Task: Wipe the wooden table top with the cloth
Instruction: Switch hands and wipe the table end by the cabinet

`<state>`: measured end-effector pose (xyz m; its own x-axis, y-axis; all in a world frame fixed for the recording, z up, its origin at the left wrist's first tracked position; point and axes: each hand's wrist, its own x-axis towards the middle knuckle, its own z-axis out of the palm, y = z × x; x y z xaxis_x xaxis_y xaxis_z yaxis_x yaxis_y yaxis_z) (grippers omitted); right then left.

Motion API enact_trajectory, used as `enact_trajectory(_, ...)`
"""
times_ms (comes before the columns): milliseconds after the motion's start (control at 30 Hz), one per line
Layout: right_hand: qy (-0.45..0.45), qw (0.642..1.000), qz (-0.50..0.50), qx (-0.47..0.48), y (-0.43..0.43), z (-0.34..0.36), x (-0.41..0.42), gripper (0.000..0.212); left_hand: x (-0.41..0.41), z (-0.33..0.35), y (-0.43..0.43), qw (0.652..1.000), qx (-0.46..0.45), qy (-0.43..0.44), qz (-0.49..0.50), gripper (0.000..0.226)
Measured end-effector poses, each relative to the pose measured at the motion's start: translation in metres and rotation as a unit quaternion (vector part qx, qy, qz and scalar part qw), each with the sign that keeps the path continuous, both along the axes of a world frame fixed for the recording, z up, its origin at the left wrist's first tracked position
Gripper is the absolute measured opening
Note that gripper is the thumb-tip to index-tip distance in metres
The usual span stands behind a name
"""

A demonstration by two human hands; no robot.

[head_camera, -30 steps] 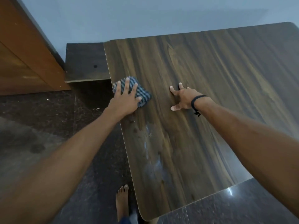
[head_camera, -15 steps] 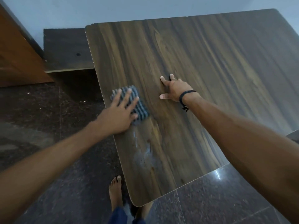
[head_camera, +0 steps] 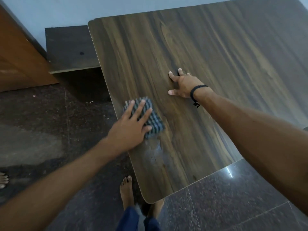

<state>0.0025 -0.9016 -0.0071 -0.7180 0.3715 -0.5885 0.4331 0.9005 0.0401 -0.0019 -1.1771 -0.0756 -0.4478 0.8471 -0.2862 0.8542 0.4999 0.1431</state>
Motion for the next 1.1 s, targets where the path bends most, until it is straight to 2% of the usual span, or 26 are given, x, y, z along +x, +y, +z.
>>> enact_trajectory(67,-0.001,1.0,0.008,0.01,-0.001,0.0,-0.001,0.088,-0.042,0.003,0.017,0.999,0.019,0.024,0.034,0.065)
enact_trajectory(167,-0.003,1.0,0.009,0.018,-0.003,0.003,0.002,0.087,-0.074,0.017,0.03,0.986,0.01,-0.07,0.148,0.064)
enact_trajectory(267,-0.011,0.999,0.027,0.025,-0.007,0.007,0.005,0.088,-0.043,0.016,0.019,0.993,-0.01,-0.072,0.097,0.065)
enact_trajectory(367,-0.047,0.998,0.027,0.018,-0.011,0.011,0.011,0.106,-0.044,0.013,0.006,0.996,0.028,-0.056,0.07,0.061)
enact_trajectory(467,-0.065,0.997,0.043,0.023,-0.012,0.007,0.033,0.12,-0.067,0.029,0.011,0.978,0.035,-0.082,0.188,0.06)
enact_trajectory(500,-0.06,0.997,0.047,0.026,-0.012,0.004,0.044,0.123,-0.065,0.033,0.011,0.976,0.033,-0.079,0.2,0.061)
enact_trajectory(567,-0.043,0.998,0.041,0.017,-0.011,-0.004,0.063,0.124,-0.039,0.031,0.013,0.991,0.039,-0.05,0.119,0.057)
enact_trajectory(633,-0.019,0.999,0.037,0.005,-0.011,-0.01,0.073,0.119,0.006,0.023,0.005,0.999,0.025,-0.037,-0.009,0.069)
enact_trajectory(700,-0.003,0.999,0.03,-0.01,-0.01,-0.013,0.077,0.114,0.026,0.018,0.001,0.997,0.006,-0.062,-0.039,0.069)
enact_trajectory(733,0.004,0.999,0.025,-0.019,-0.01,-0.013,0.078,0.112,0.023,0.02,0.005,0.996,0.029,-0.071,-0.039,0.065)
enact_trajectory(800,0.019,0.999,0.02,-0.023,-0.009,-0.012,0.083,0.11,-0.003,0.02,0.017,0.997,0.05,-0.054,0.023,0.063)
enact_trajectory(867,0.019,0.999,0.017,-0.024,-0.009,-0.01,0.084,0.11,-0.034,0.028,0.02,0.991,0.042,-0.051,0.116,0.061)
enact_trajectory(900,0.012,0.999,0.016,-0.026,-0.009,-0.009,0.085,0.109,-0.04,0.031,0.02,0.989,0.035,-0.057,0.133,0.059)
enact_trajectory(933,0.006,1.0,0.019,-0.024,-0.009,-0.008,0.084,0.109,-0.036,0.028,0.021,0.99,0.054,-0.06,0.111,0.059)
enact_trajectory(1000,-0.011,0.999,0.027,-0.023,-0.009,-0.005,0.083,0.112,0.006,0.024,0.013,0.999,0.019,-0.044,-0.017,0.069)
enact_trajectory(1033,-0.022,0.999,0.031,-0.028,-0.008,-0.003,0.083,0.114,0.028,0.02,0.005,0.997,0.009,-0.073,-0.032,0.073)
enact_trajectory(1100,-0.035,0.998,0.038,-0.036,-0.005,0.001,0.084,0.117,0.052,0.017,-0.01,0.994,0.0,-0.069,-0.088,0.078)
